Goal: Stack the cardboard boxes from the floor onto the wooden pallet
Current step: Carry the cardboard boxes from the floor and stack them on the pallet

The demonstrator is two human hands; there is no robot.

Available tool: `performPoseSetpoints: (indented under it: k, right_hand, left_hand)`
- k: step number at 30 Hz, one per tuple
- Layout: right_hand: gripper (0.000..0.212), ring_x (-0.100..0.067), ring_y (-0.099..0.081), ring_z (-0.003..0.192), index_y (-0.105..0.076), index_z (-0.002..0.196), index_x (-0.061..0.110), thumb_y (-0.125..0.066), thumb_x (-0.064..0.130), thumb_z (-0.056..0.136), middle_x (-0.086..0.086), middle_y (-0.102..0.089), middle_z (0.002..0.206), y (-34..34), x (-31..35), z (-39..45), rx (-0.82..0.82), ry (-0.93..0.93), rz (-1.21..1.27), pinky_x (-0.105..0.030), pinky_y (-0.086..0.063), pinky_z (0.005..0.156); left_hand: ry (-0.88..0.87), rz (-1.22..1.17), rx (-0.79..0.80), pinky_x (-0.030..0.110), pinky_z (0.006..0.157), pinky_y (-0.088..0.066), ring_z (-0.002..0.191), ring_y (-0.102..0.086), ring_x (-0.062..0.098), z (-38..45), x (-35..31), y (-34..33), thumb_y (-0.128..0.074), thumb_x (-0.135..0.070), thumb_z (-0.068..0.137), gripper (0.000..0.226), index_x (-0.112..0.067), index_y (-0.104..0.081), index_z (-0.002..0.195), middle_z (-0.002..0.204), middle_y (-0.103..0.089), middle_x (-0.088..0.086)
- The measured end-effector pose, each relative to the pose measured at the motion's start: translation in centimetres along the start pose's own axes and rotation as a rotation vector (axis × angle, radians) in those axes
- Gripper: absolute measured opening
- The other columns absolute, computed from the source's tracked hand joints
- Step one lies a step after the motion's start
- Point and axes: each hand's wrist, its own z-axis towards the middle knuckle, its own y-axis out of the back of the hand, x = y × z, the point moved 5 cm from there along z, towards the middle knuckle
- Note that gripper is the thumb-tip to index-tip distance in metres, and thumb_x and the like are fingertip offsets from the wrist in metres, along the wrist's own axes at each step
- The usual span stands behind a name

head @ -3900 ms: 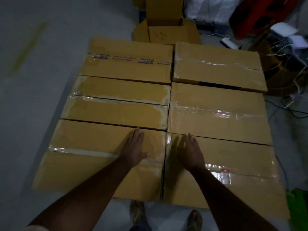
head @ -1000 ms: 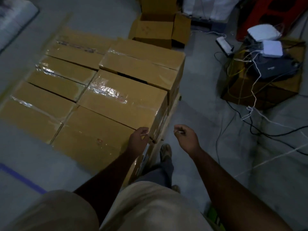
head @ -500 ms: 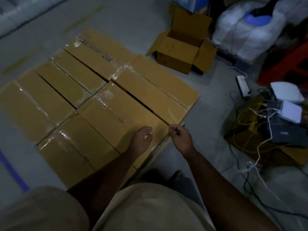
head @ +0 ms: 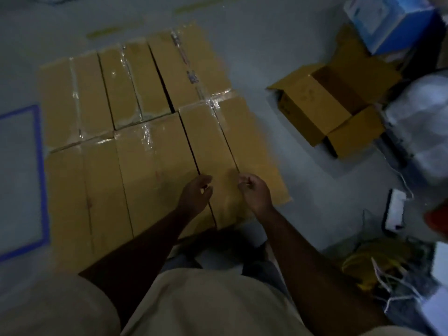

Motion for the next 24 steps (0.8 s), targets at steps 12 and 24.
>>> performPoseSetpoints:
  k: [12, 24]
  right_hand:
    - [0.035, -0.022, -0.061, 0.121, -0.063, 0.136, 0.01, -0.064, 0.016, 0.101, -0.007, -0.066, 0.132, 1.2, 3.7, 7.4, 0.339, -0.021, -0.027, -0.031, -0.049, 0.096]
    - [0.093, -0.034, -0.034, 0.149, -0.022, 0.162, 0.027, -0.077, 0.04, 0.089, -0.006, -0.032, 0.166, 3.8, -2.9, 18.0, 0.22, -0.202, -0.335, -0.056, -0.035, 0.118]
  left_hand:
    - [0.296, 0.021, -0.12, 0.03, 0.091, -0.048, 0.119, -0.061, 0.024, 0.9, -2.4, -2.5, -0.067, -0.018, 0.096, 0.046, -0.009, -0.055, 0.14, 0.138, -0.06, 0.01]
    - [0.576, 0.077, 0.033, 0.045, 0.103, -0.048, 0.127, -0.053, 0.035, 5.7, 6.9, -5.3, -0.078, -0.049, 0.072, 0.083, -0.01, -0.049, 0.139, 0.134, -0.055, 0.013]
